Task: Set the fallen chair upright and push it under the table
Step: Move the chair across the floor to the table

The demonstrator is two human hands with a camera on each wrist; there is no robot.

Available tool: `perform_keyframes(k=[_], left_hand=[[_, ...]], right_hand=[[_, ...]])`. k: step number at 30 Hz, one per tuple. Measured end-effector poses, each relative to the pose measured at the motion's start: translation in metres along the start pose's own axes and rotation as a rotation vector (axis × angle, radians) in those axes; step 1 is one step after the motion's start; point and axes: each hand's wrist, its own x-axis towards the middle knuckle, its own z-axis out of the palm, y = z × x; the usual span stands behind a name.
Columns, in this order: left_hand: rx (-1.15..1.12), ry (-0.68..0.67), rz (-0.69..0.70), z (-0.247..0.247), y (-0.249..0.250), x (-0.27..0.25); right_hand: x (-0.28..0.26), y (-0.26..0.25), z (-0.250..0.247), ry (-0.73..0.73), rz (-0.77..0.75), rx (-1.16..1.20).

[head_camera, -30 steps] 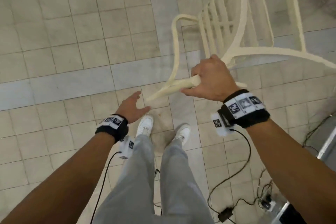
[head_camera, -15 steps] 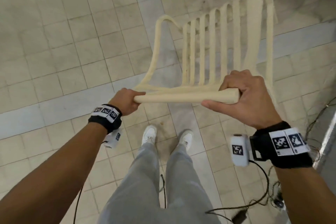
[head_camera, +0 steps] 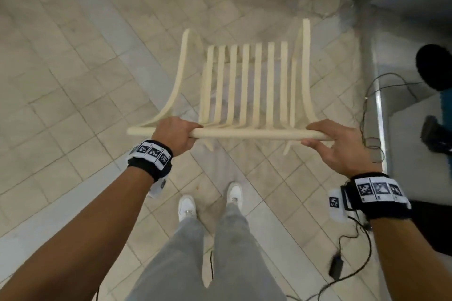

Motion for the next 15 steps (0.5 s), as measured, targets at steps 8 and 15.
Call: perform_keyframes(k=[8,15], left_hand=[[0.101,-0.003,-0.006,0.001,0.101,0.021],[0.197,-0.022,-0.019,0.006,0.123,0.046]], right_hand=[[-0.04,0.087,-0.019,0.05,0.261,-0.028],[-0.037,0.125,0.002,-0.025,0.315,-0.023]])
